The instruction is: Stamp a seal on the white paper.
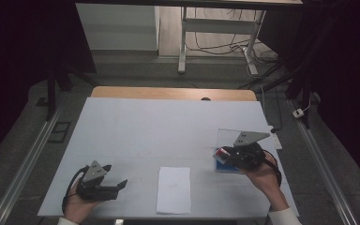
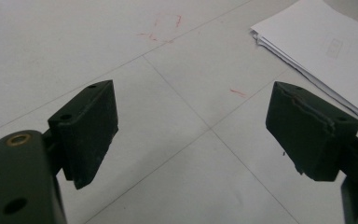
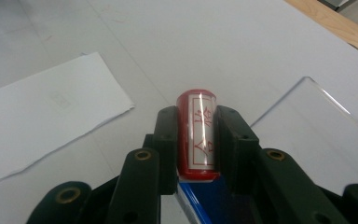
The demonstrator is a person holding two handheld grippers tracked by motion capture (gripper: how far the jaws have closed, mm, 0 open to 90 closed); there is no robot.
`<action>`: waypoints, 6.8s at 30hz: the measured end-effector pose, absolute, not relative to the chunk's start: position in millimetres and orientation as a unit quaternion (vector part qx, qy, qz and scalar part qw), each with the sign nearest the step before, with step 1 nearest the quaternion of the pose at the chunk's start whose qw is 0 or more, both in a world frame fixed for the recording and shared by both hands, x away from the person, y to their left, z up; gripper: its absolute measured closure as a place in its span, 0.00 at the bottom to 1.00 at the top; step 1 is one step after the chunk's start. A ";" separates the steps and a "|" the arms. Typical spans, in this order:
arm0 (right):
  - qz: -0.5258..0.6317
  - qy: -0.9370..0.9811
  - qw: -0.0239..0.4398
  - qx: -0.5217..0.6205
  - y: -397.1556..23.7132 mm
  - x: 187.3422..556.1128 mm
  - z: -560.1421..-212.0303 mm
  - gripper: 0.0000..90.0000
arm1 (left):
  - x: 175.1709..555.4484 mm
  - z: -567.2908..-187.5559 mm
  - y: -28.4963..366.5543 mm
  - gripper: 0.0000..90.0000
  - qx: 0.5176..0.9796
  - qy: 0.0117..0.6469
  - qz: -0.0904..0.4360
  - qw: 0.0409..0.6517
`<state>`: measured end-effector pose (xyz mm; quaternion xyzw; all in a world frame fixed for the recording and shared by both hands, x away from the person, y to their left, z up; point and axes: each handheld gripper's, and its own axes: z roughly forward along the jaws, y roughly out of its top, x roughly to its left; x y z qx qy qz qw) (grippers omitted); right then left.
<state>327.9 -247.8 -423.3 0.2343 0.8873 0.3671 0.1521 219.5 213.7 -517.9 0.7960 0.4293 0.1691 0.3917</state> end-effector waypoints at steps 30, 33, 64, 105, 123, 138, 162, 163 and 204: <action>0.394 0.901 0.095 0.157 -191.3 304.3 -422.4 0.78 | 220.2 -518.8 213.4 0.19 0.798 0.428 0.168 0.390; 0.394 0.902 0.093 0.148 -184.5 301.4 -422.7 0.78 | 220.3 -518.8 213.5 0.19 0.798 0.428 0.168 0.390; 0.360 0.926 0.070 0.089 -131.1 285.0 -442.7 0.78 | 220.4 -519.6 213.5 0.19 0.799 0.427 0.168 0.388; 0.293 0.950 0.078 0.077 -101.6 288.1 -483.4 0.78 | 220.3 -519.7 214.6 0.19 0.801 0.425 0.170 0.385; 0.289 0.951 0.077 0.072 -100.0 289.4 -487.5 0.78 | 220.3 -520.1 214.5 0.19 0.802 0.426 0.169 0.384; 0.283 0.954 0.070 0.075 -98.6 291.4 -487.1 0.78 | 220.4 -520.4 213.4 0.19 0.802 0.426 0.168 0.384; 0.270 0.958 0.061 0.081 -97.3 294.3 -491.3 0.79 | 219.2 -519.3 211.0 0.19 0.802 0.426 0.169 0.384; 0.270 0.957 0.062 0.081 -97.2 294.1 -491.4 0.79 | 219.3 -519.4 211.2 0.19 0.801 0.427 0.168 0.384; 0.291 0.951 0.063 0.077 -101.1 293.6 -489.3 0.78 | 220.7 -520.1 215.3 0.19 0.801 0.430 0.168 0.381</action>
